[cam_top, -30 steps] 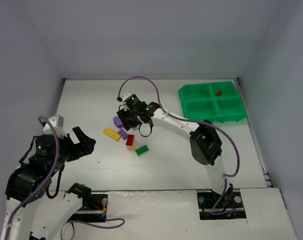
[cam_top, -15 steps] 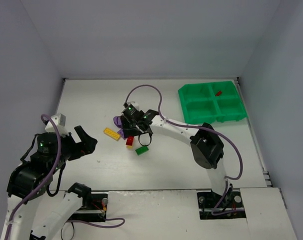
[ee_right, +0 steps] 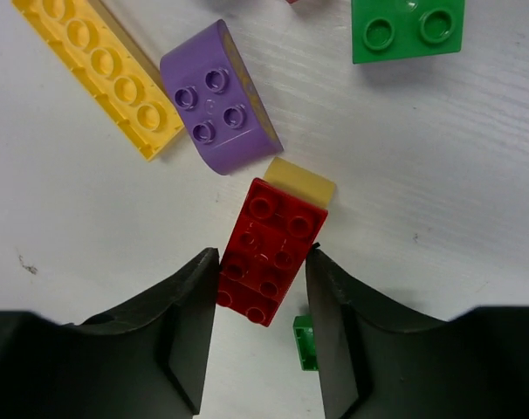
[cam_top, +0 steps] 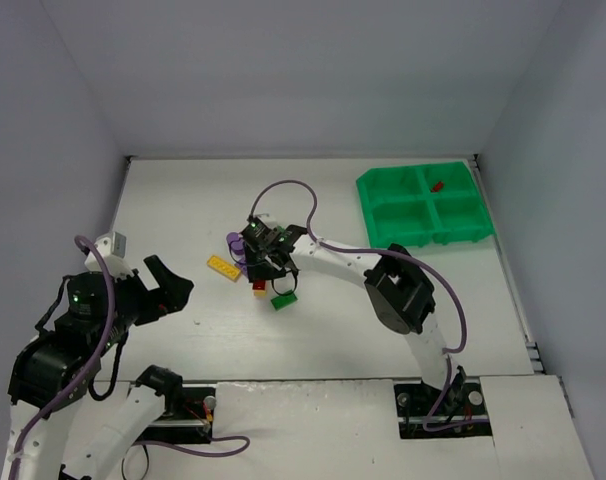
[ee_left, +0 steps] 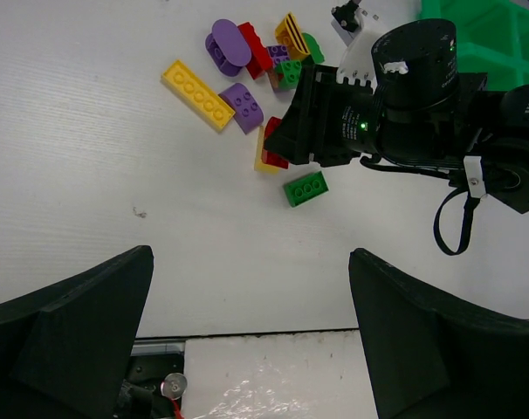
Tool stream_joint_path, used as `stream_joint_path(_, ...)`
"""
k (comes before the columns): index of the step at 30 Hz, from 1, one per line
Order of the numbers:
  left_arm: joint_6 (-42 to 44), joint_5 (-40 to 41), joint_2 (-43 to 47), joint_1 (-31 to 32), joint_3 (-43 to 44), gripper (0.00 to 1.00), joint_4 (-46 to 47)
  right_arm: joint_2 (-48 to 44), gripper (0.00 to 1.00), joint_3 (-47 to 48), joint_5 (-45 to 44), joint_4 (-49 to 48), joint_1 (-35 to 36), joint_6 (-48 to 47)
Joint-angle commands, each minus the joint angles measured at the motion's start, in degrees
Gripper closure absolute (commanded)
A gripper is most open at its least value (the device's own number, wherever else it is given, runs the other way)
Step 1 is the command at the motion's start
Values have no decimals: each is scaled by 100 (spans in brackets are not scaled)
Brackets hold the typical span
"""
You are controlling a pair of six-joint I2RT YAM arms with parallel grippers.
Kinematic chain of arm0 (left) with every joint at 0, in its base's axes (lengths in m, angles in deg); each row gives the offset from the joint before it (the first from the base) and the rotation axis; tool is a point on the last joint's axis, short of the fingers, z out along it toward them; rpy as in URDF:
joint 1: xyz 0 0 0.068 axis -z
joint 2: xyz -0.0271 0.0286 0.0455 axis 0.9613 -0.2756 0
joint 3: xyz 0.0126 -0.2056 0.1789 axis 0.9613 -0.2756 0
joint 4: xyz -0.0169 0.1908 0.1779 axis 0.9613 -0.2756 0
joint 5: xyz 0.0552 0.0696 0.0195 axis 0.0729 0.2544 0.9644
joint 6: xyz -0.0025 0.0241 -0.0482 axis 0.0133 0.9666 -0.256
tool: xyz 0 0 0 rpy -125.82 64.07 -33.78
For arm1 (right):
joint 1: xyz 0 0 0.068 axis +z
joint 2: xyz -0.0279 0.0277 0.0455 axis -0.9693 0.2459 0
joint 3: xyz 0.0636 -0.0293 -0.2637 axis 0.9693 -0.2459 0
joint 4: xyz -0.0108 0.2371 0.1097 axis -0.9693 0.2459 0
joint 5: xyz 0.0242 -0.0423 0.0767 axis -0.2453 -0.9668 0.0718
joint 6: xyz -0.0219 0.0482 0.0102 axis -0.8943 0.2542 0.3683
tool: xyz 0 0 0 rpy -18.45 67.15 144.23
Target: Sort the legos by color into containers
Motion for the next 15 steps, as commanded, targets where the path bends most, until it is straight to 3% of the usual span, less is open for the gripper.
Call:
stream_joint_path(1,-131,-80,-45,20,15,13,92,-2,62,214,-153,77,41,78)
stream_joint_path(5,-140,-80,-36,20,-20,13,92,42,64,293,-48,77,41,86)
stream_joint_path(15,-175,-80,-19,20,-29,13,100,86,51,469,-30,77,76,122)
